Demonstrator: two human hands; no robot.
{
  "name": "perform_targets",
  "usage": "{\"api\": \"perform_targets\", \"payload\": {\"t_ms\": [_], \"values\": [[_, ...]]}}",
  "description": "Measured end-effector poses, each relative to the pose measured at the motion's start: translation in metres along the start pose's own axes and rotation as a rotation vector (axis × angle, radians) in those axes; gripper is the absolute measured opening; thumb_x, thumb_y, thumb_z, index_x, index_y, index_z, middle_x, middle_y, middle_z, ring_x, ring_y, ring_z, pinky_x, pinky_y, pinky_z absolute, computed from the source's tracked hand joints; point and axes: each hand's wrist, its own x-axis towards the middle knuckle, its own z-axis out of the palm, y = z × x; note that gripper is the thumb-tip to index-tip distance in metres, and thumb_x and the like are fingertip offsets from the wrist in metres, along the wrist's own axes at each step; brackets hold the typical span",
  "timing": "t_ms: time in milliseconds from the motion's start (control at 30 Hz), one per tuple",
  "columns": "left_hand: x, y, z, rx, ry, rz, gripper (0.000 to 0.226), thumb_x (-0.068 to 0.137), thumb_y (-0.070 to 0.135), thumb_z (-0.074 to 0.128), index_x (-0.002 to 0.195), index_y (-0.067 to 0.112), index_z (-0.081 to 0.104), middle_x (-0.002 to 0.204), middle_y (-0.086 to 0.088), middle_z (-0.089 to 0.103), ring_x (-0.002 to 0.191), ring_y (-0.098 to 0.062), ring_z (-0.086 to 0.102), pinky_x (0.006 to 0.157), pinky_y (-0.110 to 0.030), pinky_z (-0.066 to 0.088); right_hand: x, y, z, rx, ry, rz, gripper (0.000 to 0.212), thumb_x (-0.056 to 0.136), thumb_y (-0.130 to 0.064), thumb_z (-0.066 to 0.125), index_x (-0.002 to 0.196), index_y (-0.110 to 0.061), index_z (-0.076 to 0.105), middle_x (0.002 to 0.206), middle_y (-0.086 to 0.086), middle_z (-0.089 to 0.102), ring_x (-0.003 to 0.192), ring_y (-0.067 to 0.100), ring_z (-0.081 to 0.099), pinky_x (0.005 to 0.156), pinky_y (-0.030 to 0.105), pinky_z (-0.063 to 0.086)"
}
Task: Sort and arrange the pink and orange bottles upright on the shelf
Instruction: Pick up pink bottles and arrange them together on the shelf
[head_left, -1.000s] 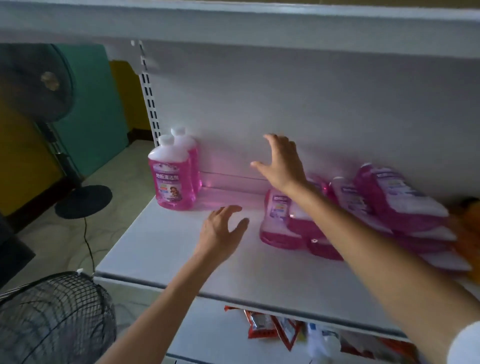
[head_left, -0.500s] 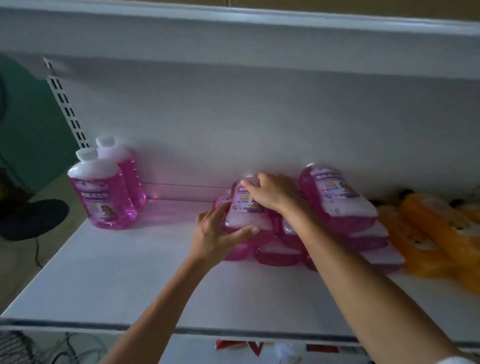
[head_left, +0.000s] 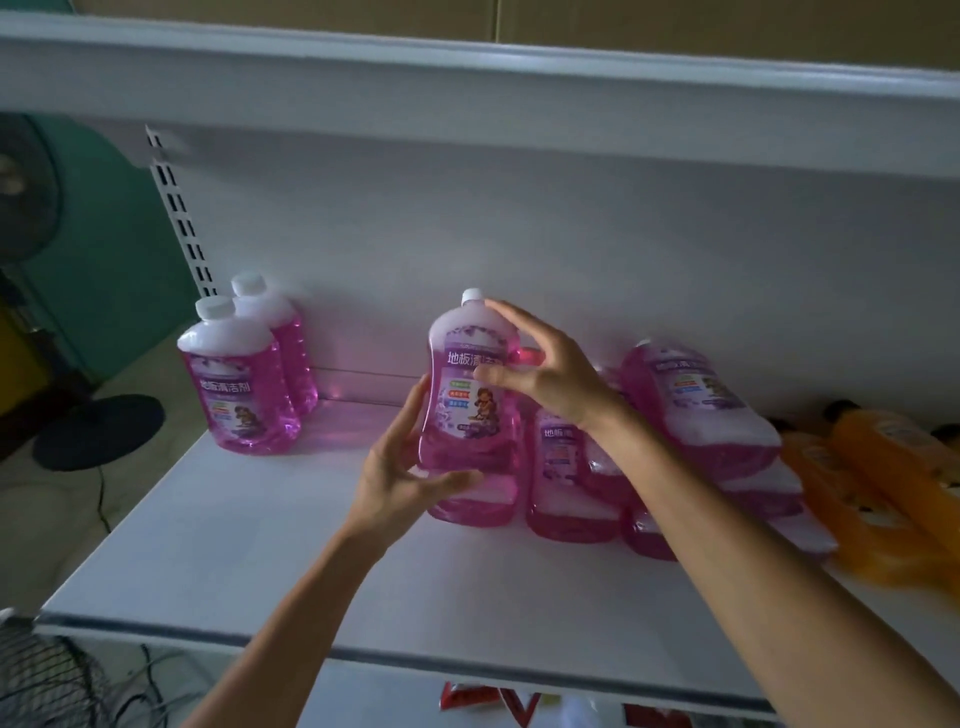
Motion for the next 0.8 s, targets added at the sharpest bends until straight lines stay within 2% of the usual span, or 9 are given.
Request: {"api": "perform_targets", "payload": {"t_ms": [100, 167, 267, 367, 433, 500, 567, 700, 800], "values": [[-0.006, 0.002, -0.016, -0.038, -0.004, 0.003, 0.109, 0.047, -0.001, 0.084, 0.137, 0.034, 0.033, 0.101, -0.004, 0.069, 0.085, -0.020, 0.068, 0.072, -0.031, 0.056, 0.002, -0.007, 0.015, 0.018, -0.023, -0.064, 0.077, 0.068, -0.025, 0.081, 0.134, -0.031, 0.043, 0.132, -0.003, 0.047, 0.109, 0.017, 0.056, 0.091, 0.038, 0.052], [-0.009, 0.006, -0.025, -0.055, 0.019, 0.017, 0.095, 0.055, 0.000, 0.078, 0.132, 0.034, 0.036, 0.098, -0.005, 0.070, 0.086, -0.022, 0.066, 0.073, -0.030, 0.055, 0.003, -0.012, 0.026, 0.025, -0.022, -0.086, 0.077, 0.066, -0.023, 0.083, 0.132, -0.029, 0.044, 0.127, -0.001, 0.049, 0.109, 0.020, 0.057, 0.091, 0.042, 0.052], [-0.014, 0.007, -0.038, 0.007, 0.059, 0.063, 0.089, 0.059, 0.003, 0.081, 0.130, 0.027, 0.034, 0.098, -0.006, 0.069, 0.085, -0.014, 0.068, 0.071, -0.026, 0.056, 0.005, -0.022, 0.042, -0.002, 0.034, -0.151, 0.077, 0.062, -0.021, 0.085, 0.129, -0.022, 0.047, 0.118, -0.004, 0.053, 0.105, 0.017, 0.057, 0.091, 0.033, 0.051], [-0.017, 0.002, -0.051, 0.065, 0.129, 0.087, 0.084, 0.061, 0.006, 0.070, 0.135, 0.022, 0.034, 0.112, -0.008, 0.058, 0.090, -0.011, 0.065, 0.074, -0.028, 0.056, 0.005, -0.026, 0.060, -0.019, 0.074, -0.189, 0.076, 0.062, -0.016, 0.086, 0.127, -0.016, 0.047, 0.110, -0.011, 0.052, 0.101, 0.013, 0.056, 0.083, 0.015, 0.048], [-0.021, -0.005, -0.061, 0.091, 0.153, 0.080, 0.081, 0.061, 0.006, 0.071, 0.131, 0.028, 0.036, 0.116, -0.011, 0.056, 0.092, -0.014, 0.065, 0.074, -0.029, 0.057, 0.004, -0.021, 0.072, -0.036, 0.079, -0.187, 0.075, 0.063, -0.015, 0.086, 0.126, -0.013, 0.046, 0.110, -0.009, 0.051, 0.101, 0.013, 0.055, 0.082, 0.015, 0.048], [-0.026, -0.014, -0.070, 0.129, 0.163, 0.063, 0.080, 0.058, 0.007, 0.077, 0.125, 0.034, 0.040, 0.114, -0.013, 0.058, 0.092, -0.016, 0.066, 0.074, -0.036, 0.058, 0.003, -0.013, 0.085, -0.055, 0.068, -0.184, 0.073, 0.063, -0.014, 0.086, 0.123, -0.010, 0.046, 0.110, -0.006, 0.051, 0.101, 0.013, 0.054, 0.085, 0.020, 0.049], [-0.032, -0.023, -0.077, 0.158, 0.174, 0.053, 0.083, 0.058, 0.007, 0.083, 0.123, 0.039, 0.043, 0.114, -0.009, 0.061, 0.096, -0.019, 0.065, 0.077, -0.047, 0.056, 0.003, -0.007, 0.098, -0.067, 0.063, -0.193, 0.072, 0.062, -0.014, 0.087, 0.121, -0.008, 0.045, 0.111, -0.005, 0.051, 0.102, 0.011, 0.053, 0.086, 0.011, 0.046], [-0.029, -0.028, -0.092, 0.552, 0.281, 0.018, 0.086, 0.066, 0.019, 0.081, 0.135, 0.042, 0.034, 0.113, 0.013, 0.059, 0.100, -0.009, 0.058, 0.085, -0.033, 0.048, 0.010, -0.004, 0.114, -0.122, 0.092, -0.288, 0.070, 0.064, -0.011, 0.085, 0.122, -0.004, 0.047, 0.124, -0.003, 0.049, 0.109, 0.006, 0.047, 0.089, -0.001, 0.033], [-0.034, -0.028, -0.107, 0.898, 0.272, 0.028, 0.066, 0.073, 0.042, 0.064, 0.134, 0.029, 0.044, 0.112, 0.009, 0.064, 0.103, -0.017, 0.059, 0.088, -0.033, 0.041, 0.017, 0.000, 0.124, -0.190, 0.122, -0.345, 0.069, 0.066, -0.005, 0.082, 0.125, -0.003, 0.046, 0.138, 0.009, 0.045, 0.117, 0.005, 0.041, 0.097, -0.001, 0.027]]}}
